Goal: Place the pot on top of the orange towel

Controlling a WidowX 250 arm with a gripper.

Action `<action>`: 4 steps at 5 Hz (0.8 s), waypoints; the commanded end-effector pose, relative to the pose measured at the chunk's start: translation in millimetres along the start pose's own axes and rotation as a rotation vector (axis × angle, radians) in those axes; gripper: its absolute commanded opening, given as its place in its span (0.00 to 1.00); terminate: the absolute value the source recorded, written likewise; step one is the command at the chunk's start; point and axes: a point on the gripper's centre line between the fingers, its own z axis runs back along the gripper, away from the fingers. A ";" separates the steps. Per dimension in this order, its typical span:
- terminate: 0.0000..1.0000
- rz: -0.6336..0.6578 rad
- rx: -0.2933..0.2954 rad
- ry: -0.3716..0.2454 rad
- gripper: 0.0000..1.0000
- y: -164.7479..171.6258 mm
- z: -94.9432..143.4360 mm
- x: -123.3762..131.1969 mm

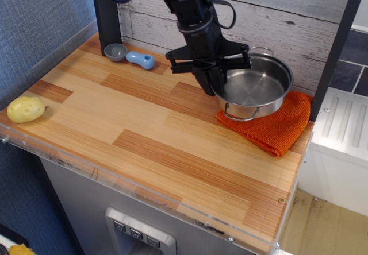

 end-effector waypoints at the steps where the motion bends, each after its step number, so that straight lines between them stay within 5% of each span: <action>1: 0.00 -0.024 0.022 -0.024 0.00 -18.1 -13.2 17.7; 3: 0.00 -0.045 0.060 0.001 0.00 -32.8 -35.8 11.6; 4: 0.00 0.004 0.133 0.043 1.00 -31.0 -37.6 9.1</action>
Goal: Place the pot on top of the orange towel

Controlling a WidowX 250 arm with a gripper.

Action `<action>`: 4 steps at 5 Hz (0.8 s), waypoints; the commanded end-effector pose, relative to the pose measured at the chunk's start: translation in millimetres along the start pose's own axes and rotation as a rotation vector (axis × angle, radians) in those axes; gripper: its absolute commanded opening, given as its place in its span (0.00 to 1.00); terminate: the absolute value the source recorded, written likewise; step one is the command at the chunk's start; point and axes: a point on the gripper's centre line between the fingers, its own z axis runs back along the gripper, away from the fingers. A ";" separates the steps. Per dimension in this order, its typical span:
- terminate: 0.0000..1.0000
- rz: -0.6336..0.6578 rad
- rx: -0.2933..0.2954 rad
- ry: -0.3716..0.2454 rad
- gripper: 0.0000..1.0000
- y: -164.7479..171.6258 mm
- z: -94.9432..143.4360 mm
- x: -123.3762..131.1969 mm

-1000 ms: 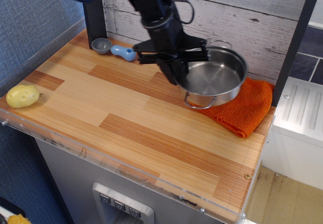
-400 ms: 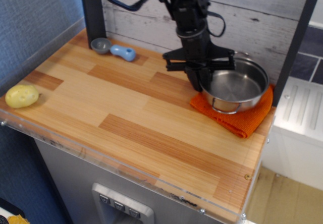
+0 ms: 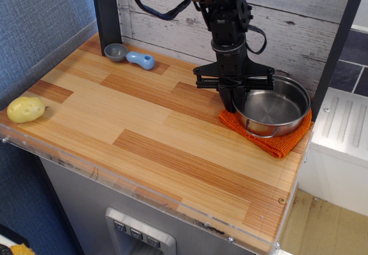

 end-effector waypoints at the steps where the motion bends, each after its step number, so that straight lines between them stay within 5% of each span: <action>1: 0.00 0.052 0.051 -0.022 1.00 -7.7 11.8 5.9; 4: 0.00 0.084 0.036 -0.065 1.00 -2.3 37.1 8.3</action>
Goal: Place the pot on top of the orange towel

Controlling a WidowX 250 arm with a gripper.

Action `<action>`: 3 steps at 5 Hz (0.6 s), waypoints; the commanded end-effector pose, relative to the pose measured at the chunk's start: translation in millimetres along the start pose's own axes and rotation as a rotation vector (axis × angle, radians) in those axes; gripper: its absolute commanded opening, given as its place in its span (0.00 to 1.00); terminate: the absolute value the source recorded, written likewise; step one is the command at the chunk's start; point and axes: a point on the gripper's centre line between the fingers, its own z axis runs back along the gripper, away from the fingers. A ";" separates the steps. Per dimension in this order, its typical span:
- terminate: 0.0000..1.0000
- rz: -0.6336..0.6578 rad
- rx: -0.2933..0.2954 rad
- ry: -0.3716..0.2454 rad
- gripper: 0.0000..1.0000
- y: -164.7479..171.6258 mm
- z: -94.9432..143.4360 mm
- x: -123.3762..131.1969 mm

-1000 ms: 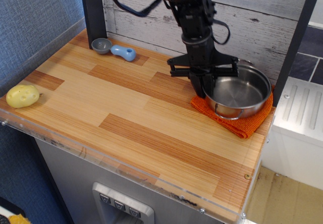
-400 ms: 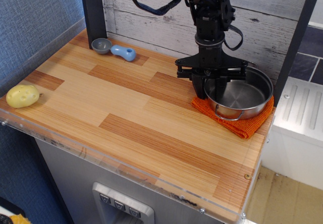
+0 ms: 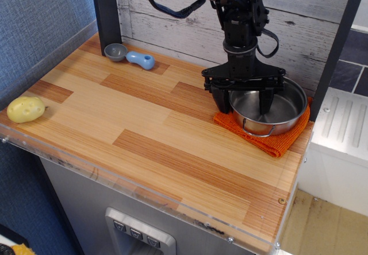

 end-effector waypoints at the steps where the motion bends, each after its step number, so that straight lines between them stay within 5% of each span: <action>1: 0.00 0.008 -0.042 -0.109 1.00 -1.5 51.5 14.7; 3: 0.00 -0.001 -0.046 -0.151 1.00 0.7 84.7 14.3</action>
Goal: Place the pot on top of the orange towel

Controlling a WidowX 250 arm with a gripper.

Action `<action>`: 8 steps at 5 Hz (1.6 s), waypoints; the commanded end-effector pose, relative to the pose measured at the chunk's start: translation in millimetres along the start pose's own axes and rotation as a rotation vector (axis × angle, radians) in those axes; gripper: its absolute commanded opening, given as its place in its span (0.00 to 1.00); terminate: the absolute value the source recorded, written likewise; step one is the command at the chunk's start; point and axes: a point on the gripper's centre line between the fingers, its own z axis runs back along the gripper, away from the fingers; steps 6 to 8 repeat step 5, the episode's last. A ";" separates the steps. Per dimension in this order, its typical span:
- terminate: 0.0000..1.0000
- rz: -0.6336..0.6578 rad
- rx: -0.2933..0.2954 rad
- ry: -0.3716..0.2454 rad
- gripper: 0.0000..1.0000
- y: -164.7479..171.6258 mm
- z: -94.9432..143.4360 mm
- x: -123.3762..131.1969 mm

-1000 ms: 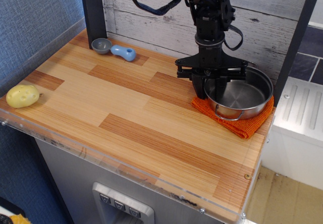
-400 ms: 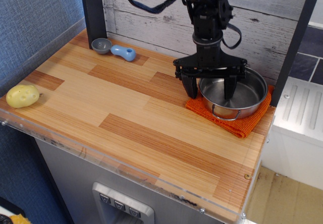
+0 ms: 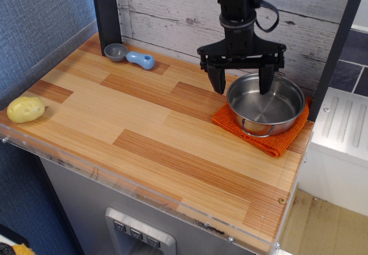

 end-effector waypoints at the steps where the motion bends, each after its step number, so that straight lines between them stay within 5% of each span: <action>1: 0.00 0.023 -0.016 -0.145 1.00 7.9 66.8 5.4; 4: 0.00 0.023 -0.016 -0.145 1.00 7.9 66.8 5.4; 5: 1.00 0.023 -0.016 -0.145 1.00 7.9 66.8 5.4; 8: 1.00 0.023 -0.016 -0.145 1.00 7.9 66.8 5.4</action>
